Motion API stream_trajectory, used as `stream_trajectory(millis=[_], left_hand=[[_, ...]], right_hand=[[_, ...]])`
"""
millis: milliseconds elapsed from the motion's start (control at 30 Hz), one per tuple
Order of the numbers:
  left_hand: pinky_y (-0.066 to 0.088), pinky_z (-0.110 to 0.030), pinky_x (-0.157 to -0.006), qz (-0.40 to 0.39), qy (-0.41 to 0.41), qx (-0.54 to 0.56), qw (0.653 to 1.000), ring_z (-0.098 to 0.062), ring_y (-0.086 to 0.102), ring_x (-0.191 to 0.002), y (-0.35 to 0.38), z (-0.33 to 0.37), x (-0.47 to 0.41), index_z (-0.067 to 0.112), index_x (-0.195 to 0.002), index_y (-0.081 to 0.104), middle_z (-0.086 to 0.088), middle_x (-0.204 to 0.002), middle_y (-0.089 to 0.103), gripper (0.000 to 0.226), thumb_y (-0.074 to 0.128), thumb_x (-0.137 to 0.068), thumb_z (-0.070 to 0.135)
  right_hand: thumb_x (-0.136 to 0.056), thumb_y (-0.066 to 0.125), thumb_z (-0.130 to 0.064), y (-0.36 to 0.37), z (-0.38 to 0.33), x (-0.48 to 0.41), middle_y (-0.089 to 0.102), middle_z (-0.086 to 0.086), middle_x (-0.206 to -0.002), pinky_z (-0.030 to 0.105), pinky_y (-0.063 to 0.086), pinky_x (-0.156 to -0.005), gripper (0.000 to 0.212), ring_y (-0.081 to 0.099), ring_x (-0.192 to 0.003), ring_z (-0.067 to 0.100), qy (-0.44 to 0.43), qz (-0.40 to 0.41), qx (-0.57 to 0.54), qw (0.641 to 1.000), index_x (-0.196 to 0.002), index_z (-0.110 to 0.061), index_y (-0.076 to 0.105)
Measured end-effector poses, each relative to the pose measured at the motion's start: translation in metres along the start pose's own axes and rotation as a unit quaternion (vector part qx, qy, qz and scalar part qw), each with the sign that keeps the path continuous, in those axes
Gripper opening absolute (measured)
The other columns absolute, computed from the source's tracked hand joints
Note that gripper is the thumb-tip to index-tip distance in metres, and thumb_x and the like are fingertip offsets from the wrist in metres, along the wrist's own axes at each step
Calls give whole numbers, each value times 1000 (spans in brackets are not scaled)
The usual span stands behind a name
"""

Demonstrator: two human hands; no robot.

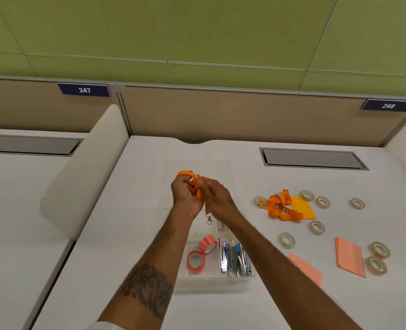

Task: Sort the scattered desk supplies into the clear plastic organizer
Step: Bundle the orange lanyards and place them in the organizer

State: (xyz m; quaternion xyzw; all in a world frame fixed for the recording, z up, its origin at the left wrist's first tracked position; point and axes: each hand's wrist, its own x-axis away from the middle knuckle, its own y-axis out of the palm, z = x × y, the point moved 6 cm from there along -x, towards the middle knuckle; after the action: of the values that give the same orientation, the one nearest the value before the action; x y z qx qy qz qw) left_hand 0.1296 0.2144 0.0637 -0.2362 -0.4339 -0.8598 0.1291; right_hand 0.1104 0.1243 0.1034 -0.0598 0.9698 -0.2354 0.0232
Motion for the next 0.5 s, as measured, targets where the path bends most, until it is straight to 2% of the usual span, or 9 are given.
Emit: stream_trajectory(millis=[67, 100, 200, 267, 300, 333, 400, 433, 500], left_hand=[[55, -29, -59, -3, -7, -25, 1000, -19, 62, -55, -1, 0, -1, 12, -64, 70, -7, -70, 63, 26, 48, -80, 14], [55, -31, -62, -6, -16, -39, 999, -20, 63, -58, -1, -1, -2, 11, -62, 69, -8, -71, 64, 28, 49, -80, 16], [51, -33, -72, -26, -28, -62, 997, -23, 60, -78, 1, -2, -2, 6, -94, 63, -15, -102, 62, 22, 46, -81, 11], [48, -30, -80, -48, -21, -98, 994, -23, 59, -92, 2, -1, -3, 5, -121, 55, -18, -124, 56, 44, 44, -79, 5], [45, -30, -89, -62, -14, -132, 989, -23, 58, -103, 2, 0, -3, 7, -131, 50, -17, -131, 53, 57, 46, -75, 5], [38, -32, -100, -75, 0, -174, 982, -24, 54, -117, 0, 2, -2, 8, -136, 48, -15, -138, 50, 66, 49, -69, 9], [25, -37, -113, -78, 56, -275, 957, -25, 39, -135, -8, 12, -2, 4, -129, 54, -10, -147, 44, 74, 53, -57, 16], [21, -39, -114, -72, 91, -325, 938, -22, 35, -137, -14, 18, -4, 3, -131, 53, -5, -149, 41, 77, 54, -56, 20], [23, -39, -110, -38, 151, -396, 905, -14, 33, -134, -30, 29, -10, 14, -141, 47, 4, -147, 39, 76, 58, -69, 35]], right_hand=[[-97, 51, -31, 1, 5, -4, 65, 5, -120, 35, 48, -96, 31, 60, -109, 19, -10, -51, 42, 998, -125, -19, 60], [-95, 56, -27, -1, 8, -6, 67, 6, -119, 36, 50, -96, 31, 61, -108, 20, -6, -57, 45, 997, -125, -19, 60], [-88, 63, -17, -8, 11, -11, 72, 5, -98, 42, 55, -86, 21, 67, -89, 21, 0, -36, 32, 999, -108, -18, 68], [-88, 64, -19, -11, 12, -15, 73, 4, -93, 40, 56, -82, 18, 67, -84, 20, 1, -23, 41, 999, -104, -19, 71], [-88, 64, -21, -12, 13, -17, 73, 3, -96, 38, 56, -83, 19, 67, -86, 19, 8, -17, 39, 999, -106, -19, 71], [-89, 65, -22, -13, 15, -19, 73, 4, -99, 37, 56, -86, 22, 68, -89, 19, 20, -10, 33, 999, -109, -17, 71], [-89, 66, -23, -13, 21, -22, 72, 7, -102, 36, 55, -89, 26, 68, -93, 21, 52, 0, 21, 998, -112, -13, 69], [-89, 67, -24, -12, 25, -23, 72, 7, -101, 34, 54, -87, 26, 68, -92, 21, 66, 4, 20, 998, -112, -12, 69], [-88, 67, -25, -10, 32, -25, 73, 6, -96, 28, 54, -80, 25, 69, -89, 20, 85, 14, 20, 996, -109, -12, 70]])
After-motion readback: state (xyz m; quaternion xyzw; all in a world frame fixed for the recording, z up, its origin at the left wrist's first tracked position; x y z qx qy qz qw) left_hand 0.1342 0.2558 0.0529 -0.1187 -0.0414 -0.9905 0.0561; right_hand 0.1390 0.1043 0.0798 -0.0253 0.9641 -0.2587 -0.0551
